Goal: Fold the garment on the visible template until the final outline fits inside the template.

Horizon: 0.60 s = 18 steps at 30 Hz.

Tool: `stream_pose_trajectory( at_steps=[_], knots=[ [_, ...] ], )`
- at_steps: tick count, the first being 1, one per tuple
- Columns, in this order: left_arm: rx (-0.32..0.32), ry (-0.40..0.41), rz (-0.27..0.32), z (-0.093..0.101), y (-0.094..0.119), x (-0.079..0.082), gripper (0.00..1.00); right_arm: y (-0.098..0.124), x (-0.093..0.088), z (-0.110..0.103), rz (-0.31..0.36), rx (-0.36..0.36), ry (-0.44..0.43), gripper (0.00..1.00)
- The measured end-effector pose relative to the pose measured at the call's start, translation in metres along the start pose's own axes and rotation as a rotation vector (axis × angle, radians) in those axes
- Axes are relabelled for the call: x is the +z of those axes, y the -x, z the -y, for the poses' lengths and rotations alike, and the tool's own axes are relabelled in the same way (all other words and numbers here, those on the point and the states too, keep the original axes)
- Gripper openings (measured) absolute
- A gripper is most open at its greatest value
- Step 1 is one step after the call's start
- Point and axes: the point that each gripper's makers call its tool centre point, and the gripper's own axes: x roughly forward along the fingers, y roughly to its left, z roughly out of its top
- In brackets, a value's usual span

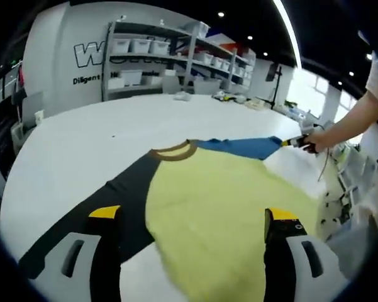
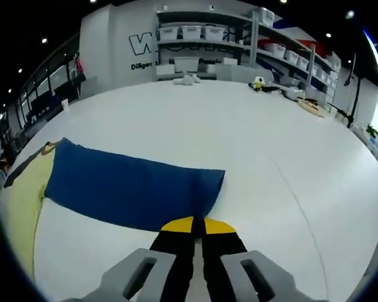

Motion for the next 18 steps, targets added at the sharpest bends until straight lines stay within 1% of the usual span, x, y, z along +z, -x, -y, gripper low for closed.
stream_pose_trajectory(
  at_steps=[4, 6, 8, 9, 10, 13, 15, 18],
  knots=[
    [-0.019, -0.009, -0.012, 0.013, -0.002, -0.005, 0.99, 0.004, 0.008, -0.001, 0.017, -0.001, 0.01, 0.0],
    [-0.026, -0.016, -0.015, 0.019, -0.003, -0.007, 0.99, 0.007, 0.016, -0.002, 0.035, -0.007, 0.022, 0.0],
    [-0.027, -0.04, -0.024, 0.024, -0.003, -0.009, 0.99, 0.01, 0.025, -0.004, 0.055, -0.006, 0.035, 0.0],
    [-0.022, -0.076, -0.033, 0.027, -0.004, -0.011, 0.99, 0.012, 0.029, -0.005, 0.062, -0.006, 0.041, 0.0],
    [-0.031, -0.088, -0.042, 0.031, -0.004, -0.013, 0.99, 0.013, 0.034, -0.006, 0.07, -0.006, 0.058, 0.0],
    [-0.05, -0.103, -0.043, 0.043, -0.006, -0.015, 0.99, 0.016, 0.045, -0.008, 0.086, -0.006, 0.086, 0.0],
    [-0.055, -0.111, -0.05, 0.049, -0.007, -0.018, 0.99, 0.019, 0.055, -0.011, 0.108, -0.001, 0.083, 0.0],
    [-0.063, -0.126, -0.063, 0.056, -0.008, -0.023, 0.99, 0.023, 0.071, -0.017, 0.139, 0.014, 0.104, 0.0]
  ],
)
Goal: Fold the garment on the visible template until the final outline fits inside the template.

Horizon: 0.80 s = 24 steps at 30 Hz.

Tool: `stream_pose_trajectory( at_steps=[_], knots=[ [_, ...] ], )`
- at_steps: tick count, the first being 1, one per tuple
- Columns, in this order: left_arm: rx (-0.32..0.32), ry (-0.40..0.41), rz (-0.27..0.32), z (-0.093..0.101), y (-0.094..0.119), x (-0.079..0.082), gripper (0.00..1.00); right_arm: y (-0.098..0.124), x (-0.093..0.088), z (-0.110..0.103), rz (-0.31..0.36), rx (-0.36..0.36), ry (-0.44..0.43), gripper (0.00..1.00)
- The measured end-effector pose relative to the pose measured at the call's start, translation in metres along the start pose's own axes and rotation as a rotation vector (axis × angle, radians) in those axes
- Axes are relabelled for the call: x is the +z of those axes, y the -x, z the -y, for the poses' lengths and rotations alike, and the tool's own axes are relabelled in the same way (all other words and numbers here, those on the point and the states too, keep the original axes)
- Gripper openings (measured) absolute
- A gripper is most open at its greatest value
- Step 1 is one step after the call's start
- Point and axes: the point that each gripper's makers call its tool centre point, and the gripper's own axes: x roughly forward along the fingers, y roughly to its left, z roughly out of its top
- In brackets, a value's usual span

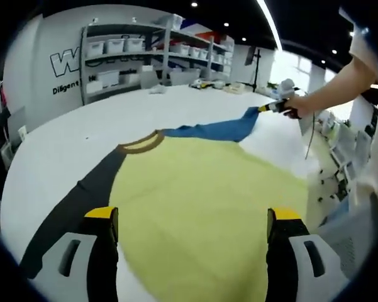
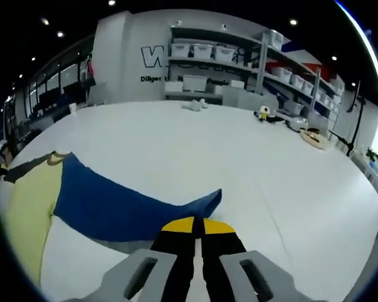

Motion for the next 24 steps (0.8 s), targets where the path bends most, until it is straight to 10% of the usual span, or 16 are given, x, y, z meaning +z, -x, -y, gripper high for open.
stream_pose_trajectory(
  at_steps=[24],
  knots=[
    [0.026, 0.024, 0.035, 0.017, 0.021, -0.01, 0.99, 0.017, 0.125, -0.089, 0.209, 0.162, 0.164, 0.0]
  ],
)
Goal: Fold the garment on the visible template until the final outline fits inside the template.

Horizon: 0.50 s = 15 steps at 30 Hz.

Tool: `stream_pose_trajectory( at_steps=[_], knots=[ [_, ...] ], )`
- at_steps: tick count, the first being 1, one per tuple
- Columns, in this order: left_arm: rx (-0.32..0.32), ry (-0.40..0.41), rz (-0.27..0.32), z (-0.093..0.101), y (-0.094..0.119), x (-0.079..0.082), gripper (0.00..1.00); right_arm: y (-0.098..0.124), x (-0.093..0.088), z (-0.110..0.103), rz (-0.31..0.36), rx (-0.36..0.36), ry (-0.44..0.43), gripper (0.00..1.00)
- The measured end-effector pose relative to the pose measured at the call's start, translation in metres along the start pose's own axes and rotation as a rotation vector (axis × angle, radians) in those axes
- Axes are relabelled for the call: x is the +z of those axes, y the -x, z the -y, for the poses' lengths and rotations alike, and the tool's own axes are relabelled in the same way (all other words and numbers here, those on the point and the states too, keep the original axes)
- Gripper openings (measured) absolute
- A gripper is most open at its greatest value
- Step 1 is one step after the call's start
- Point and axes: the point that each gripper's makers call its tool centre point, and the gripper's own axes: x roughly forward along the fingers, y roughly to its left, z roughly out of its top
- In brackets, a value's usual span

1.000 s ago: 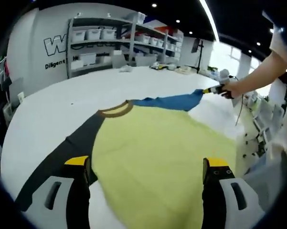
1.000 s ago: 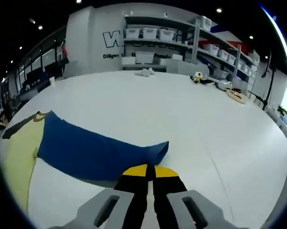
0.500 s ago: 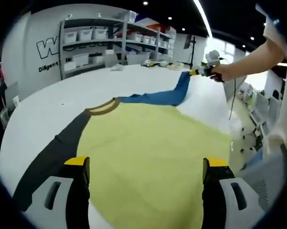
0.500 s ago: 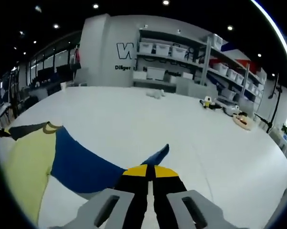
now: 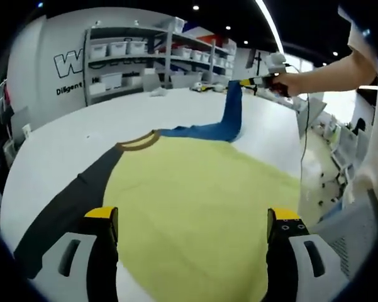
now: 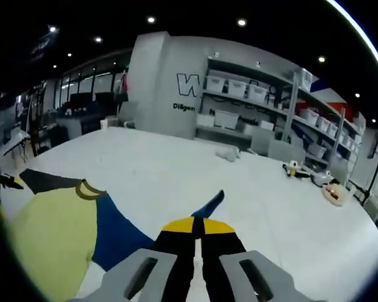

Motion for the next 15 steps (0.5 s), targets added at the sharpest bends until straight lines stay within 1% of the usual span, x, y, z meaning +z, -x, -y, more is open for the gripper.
stream_pose_trajectory(
  at_steps=[4, 7, 11, 15],
  knots=[
    [0.005, 0.005, 0.004, 0.002, 0.003, -0.002, 0.99, -0.004, 0.023, -0.016, 0.039, 0.038, 0.016, 0.0],
    [0.009, 0.006, 0.008, 0.004, 0.006, -0.003, 0.99, -0.007, 0.043, -0.033, 0.076, 0.074, 0.03, 0.0],
    [0.018, 0.013, 0.016, 0.004, 0.011, -0.005, 0.99, -0.012, 0.06, -0.054, 0.101, 0.11, 0.046, 0.0],
    [0.028, 0.018, 0.023, 0.005, 0.017, -0.006, 0.99, -0.016, 0.077, -0.08, 0.129, 0.156, 0.062, 0.0]
  ],
)
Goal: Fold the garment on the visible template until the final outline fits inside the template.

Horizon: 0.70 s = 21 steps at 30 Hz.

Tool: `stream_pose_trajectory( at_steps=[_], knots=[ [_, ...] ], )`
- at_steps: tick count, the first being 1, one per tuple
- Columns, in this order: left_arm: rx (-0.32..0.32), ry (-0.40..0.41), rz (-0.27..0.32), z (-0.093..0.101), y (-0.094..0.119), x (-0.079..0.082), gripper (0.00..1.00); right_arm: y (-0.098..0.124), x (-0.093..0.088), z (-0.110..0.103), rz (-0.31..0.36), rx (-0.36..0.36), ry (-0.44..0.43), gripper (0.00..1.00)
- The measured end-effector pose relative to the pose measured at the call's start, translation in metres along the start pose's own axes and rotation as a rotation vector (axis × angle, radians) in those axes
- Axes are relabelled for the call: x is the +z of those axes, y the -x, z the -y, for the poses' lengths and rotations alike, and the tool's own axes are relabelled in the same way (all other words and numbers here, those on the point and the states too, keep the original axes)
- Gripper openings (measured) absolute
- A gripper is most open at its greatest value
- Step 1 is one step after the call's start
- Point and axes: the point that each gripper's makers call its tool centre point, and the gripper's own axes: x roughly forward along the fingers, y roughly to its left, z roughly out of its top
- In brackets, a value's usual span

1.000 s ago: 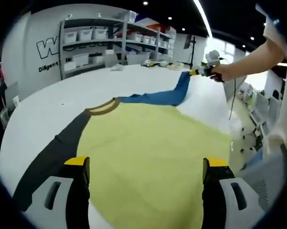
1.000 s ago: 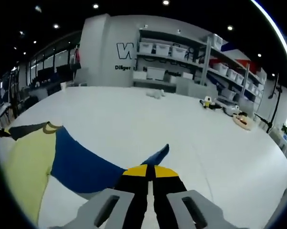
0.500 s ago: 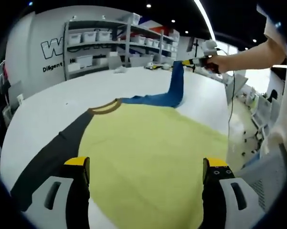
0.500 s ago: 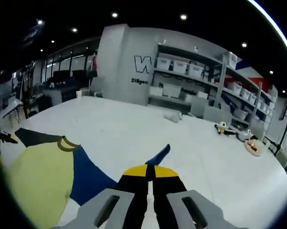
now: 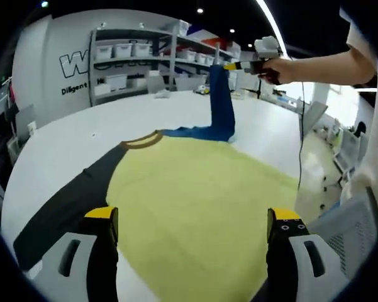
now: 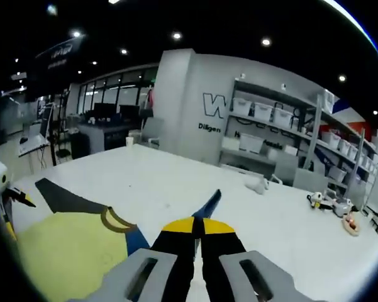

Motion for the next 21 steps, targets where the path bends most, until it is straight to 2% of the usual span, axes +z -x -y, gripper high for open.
stream_pose_trajectory(
  at_steps=[8, 21],
  knots=[
    [0.019, 0.015, 0.006, 0.0, 0.009, -0.006, 0.99, -0.022, 0.029, -0.046, 0.048, 0.086, 0.017, 0.0],
    [0.044, 0.047, 0.015, 0.001, 0.018, -0.016, 0.99, -0.046, 0.055, -0.113, 0.094, 0.203, 0.016, 0.0]
  ],
)
